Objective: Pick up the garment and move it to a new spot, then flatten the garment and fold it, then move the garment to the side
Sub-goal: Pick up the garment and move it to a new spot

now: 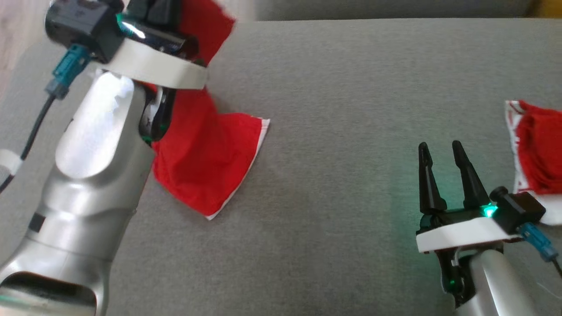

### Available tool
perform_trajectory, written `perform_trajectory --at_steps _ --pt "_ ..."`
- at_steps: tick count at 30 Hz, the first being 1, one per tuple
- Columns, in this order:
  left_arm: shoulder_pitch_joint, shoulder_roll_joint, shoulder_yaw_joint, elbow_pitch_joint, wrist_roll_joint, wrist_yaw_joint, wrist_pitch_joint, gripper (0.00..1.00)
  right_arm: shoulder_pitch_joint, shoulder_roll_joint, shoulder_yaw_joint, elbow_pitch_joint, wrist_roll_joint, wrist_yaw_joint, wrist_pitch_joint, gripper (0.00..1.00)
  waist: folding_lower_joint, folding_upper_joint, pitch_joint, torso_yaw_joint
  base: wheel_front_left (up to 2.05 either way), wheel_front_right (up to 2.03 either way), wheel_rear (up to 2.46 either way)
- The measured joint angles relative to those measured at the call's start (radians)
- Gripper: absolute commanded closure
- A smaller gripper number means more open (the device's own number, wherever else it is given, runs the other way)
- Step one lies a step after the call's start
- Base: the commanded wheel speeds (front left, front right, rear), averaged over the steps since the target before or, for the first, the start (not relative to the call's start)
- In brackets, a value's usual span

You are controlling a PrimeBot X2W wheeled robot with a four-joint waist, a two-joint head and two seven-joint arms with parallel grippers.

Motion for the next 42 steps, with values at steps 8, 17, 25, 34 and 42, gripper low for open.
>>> perform_trajectory --at_steps 8,17,25,34,42 --pt "0.003 0.015 -0.017 -0.258 0.009 0.035 0.042 1.00 0.001 0.000 0.005 -0.001 0.022 0.000 0.000 0.00 0.0000 0.0000 -0.022 -0.078 0.00 0.00 0.00" --pt "-0.004 0.008 -0.038 -0.323 0.017 0.062 0.115 1.00 -0.005 0.000 0.042 -0.010 0.057 0.000 0.000 0.00 0.0001 0.0000 -0.004 -0.183 0.00 0.00 0.00" --pt "-0.135 -0.018 -0.071 -0.175 0.035 0.050 0.160 1.00 -0.040 0.000 0.112 -0.032 0.102 0.000 0.000 0.00 0.0003 0.0000 0.066 -0.295 0.00 0.00 0.00" --pt "-0.209 -0.041 -0.177 0.114 0.099 -0.005 0.153 0.00 -0.067 0.000 0.165 -0.048 0.139 0.000 0.000 0.00 0.0004 0.0000 0.151 -0.403 0.00 0.00 0.00" --pt "-0.231 -0.034 -0.165 0.214 0.097 -0.007 0.064 0.00 -0.068 0.000 0.150 -0.050 0.127 0.000 0.000 0.00 0.0002 0.0000 0.151 -0.360 0.00 0.00 0.00"
